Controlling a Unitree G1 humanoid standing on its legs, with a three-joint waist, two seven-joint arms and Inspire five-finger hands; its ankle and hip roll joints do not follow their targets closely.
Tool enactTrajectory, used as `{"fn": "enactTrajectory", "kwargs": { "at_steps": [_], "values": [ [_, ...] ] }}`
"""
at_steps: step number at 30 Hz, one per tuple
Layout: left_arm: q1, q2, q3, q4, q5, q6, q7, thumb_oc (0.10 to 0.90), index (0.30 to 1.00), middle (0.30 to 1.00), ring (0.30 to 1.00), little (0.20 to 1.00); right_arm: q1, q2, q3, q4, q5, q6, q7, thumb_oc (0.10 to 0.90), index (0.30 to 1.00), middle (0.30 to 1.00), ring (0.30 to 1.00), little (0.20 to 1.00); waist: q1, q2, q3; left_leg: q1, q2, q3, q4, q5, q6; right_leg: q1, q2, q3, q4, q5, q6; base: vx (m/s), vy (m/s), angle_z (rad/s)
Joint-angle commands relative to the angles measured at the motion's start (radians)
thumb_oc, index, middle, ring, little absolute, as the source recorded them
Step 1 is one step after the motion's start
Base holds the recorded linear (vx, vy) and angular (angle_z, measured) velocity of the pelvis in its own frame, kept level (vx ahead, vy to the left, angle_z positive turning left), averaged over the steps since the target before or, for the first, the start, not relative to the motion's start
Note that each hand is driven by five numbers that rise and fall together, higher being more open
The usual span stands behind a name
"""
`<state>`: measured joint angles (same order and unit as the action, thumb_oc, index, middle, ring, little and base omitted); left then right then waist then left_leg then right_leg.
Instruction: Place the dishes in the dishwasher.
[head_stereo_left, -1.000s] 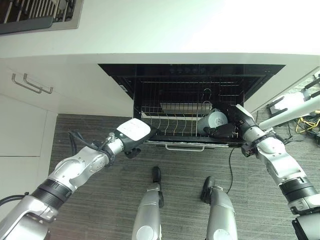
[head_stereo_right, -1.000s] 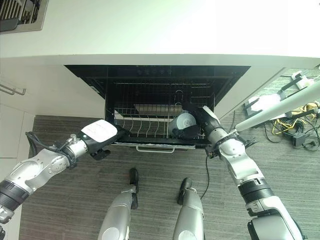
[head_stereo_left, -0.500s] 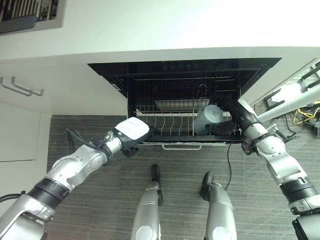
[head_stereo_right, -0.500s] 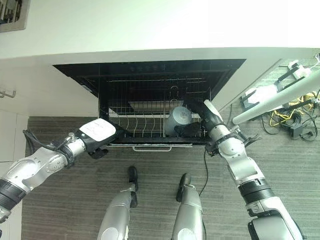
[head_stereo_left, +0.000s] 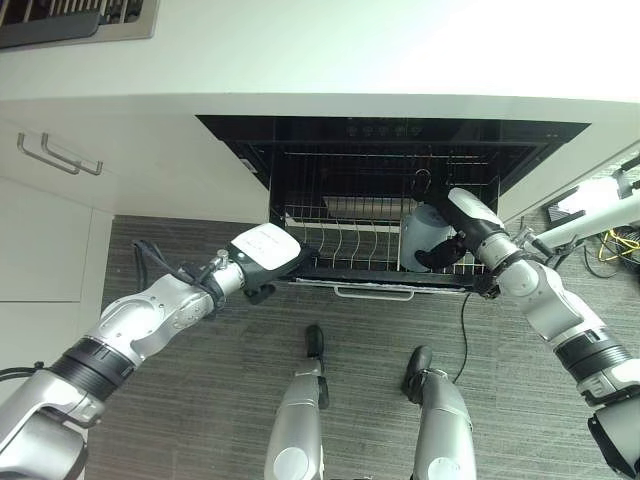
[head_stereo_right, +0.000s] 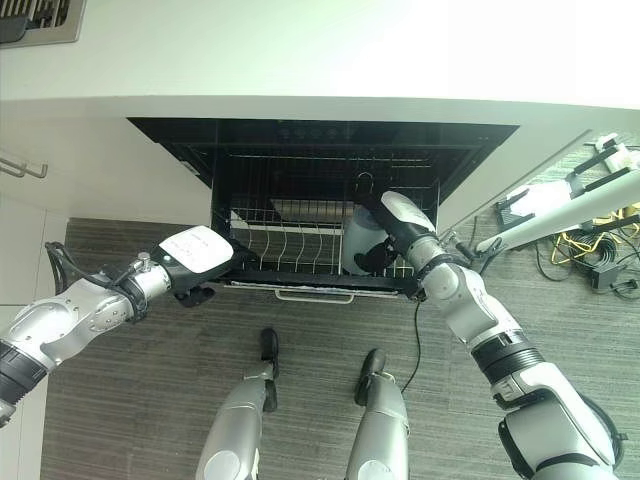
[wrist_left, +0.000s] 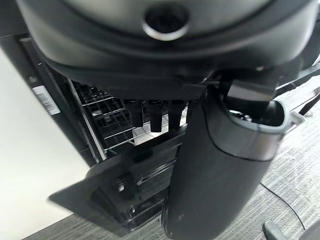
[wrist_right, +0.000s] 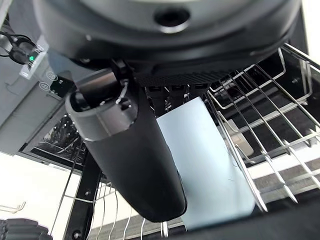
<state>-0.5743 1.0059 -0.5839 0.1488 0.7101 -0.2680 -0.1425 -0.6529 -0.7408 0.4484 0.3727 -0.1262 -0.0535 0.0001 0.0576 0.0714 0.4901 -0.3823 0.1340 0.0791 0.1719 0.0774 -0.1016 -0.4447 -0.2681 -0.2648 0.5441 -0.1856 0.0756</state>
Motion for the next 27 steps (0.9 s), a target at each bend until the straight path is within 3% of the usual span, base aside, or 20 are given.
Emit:
{"fn": "enactTrajectory", "kwargs": {
  "at_steps": [1, 4, 14, 17, 21, 24, 27],
  "values": [
    [-0.03, 0.019, 0.068, -0.084, -0.038, -0.01, 0.046, 0.8, 0.9, 0.9, 0.9, 0.9, -0.066, -0.023, -0.072, -0.09, 0.112, -0.114, -0.081, 0.8, 0.9, 0.9, 0.9, 0.9, -0.014, -0.009, -0.044, 0.003, 0.026, 0.017, 0.128, -0.161, 0.014, 0.11, 0.0, 0.011, -0.244, 0.107, 0.087, 0.0, 0.0, 0.0],
    [0.017, 0.0, 0.11, -0.1, -0.014, 0.003, 0.044, 0.8, 0.9, 0.9, 0.9, 0.9, -0.003, 0.005, -0.15, -0.193, 0.208, -0.138, -0.086, 0.8, 0.9, 0.9, 0.9, 0.9, -0.026, -0.01, -0.048, 0.007, 0.027, 0.021, 0.128, -0.164, 0.017, 0.11, 0.004, 0.018, -0.244, 0.105, 0.083, 0.0, 0.0, 0.0],
    [0.091, -0.014, 0.159, -0.132, 0.005, 0.023, 0.033, 0.8, 0.9, 0.9, 0.9, 0.9, 0.122, 0.026, -0.272, -0.363, 0.216, -0.171, -0.073, 0.8, 0.9, 0.9, 0.9, 0.9, -0.05, -0.01, -0.054, 0.017, 0.034, 0.032, 0.128, -0.167, 0.018, 0.115, 0.013, 0.028, -0.244, 0.101, 0.079, 0.0, 0.0, 0.0],
    [0.1, -0.03, 0.161, -0.137, 0.021, 0.037, 0.035, 0.8, 0.9, 0.9, 0.9, 0.9, 0.126, 0.048, -0.286, -0.4, 0.323, -0.206, -0.035, 0.8, 0.9, 0.9, 0.9, 0.9, -0.051, -0.01, -0.055, 0.019, 0.037, 0.031, 0.128, -0.168, 0.018, 0.117, 0.017, 0.028, -0.244, 0.098, 0.077, 0.0, 0.0, 0.0],
    [0.13, -0.056, 0.172, -0.13, 0.031, 0.067, 0.054, 0.8, 0.9, 0.9, 0.9, 0.9, 0.148, 0.109, -0.287, -0.463, 0.53, -0.21, 0.101, 0.8, 0.9, 0.9, 0.9, 0.9, -0.052, -0.012, -0.069, 0.028, 0.042, 0.03, 0.128, -0.174, 0.017, 0.129, 0.02, 0.031, -0.244, 0.091, 0.075, 0.0, 0.0, 0.0],
    [0.188, -0.115, 0.187, -0.099, 0.019, 0.14, 0.179, 0.8, 0.9, 0.9, 0.9, 0.9, 0.19, 0.176, -0.283, -0.516, 0.63, -0.256, 0.168, 0.8, 0.9, 0.9, 0.9, 0.9, -0.046, -0.019, -0.095, 0.042, 0.048, 0.027, 0.128, -0.181, 0.016, 0.15, 0.018, 0.031, -0.244, 0.081, 0.074, 0.0, 0.0, 0.0],
    [0.245, -0.16, 0.244, -0.059, -0.007, 0.168, 0.353, 0.8, 0.9, 0.9, 0.9, 0.9, 0.248, 0.22, -0.302, -0.572, 0.69, -0.273, 0.224, 0.8, 0.9, 0.9, 0.9, 0.9, -0.045, -0.024, -0.131, 0.06, 0.054, 0.026, 0.128, -0.183, 0.017, 0.172, 0.019, 0.033, -0.244, 0.074, 0.073, 0.03, 0.022, -0.01]
  ]
}}
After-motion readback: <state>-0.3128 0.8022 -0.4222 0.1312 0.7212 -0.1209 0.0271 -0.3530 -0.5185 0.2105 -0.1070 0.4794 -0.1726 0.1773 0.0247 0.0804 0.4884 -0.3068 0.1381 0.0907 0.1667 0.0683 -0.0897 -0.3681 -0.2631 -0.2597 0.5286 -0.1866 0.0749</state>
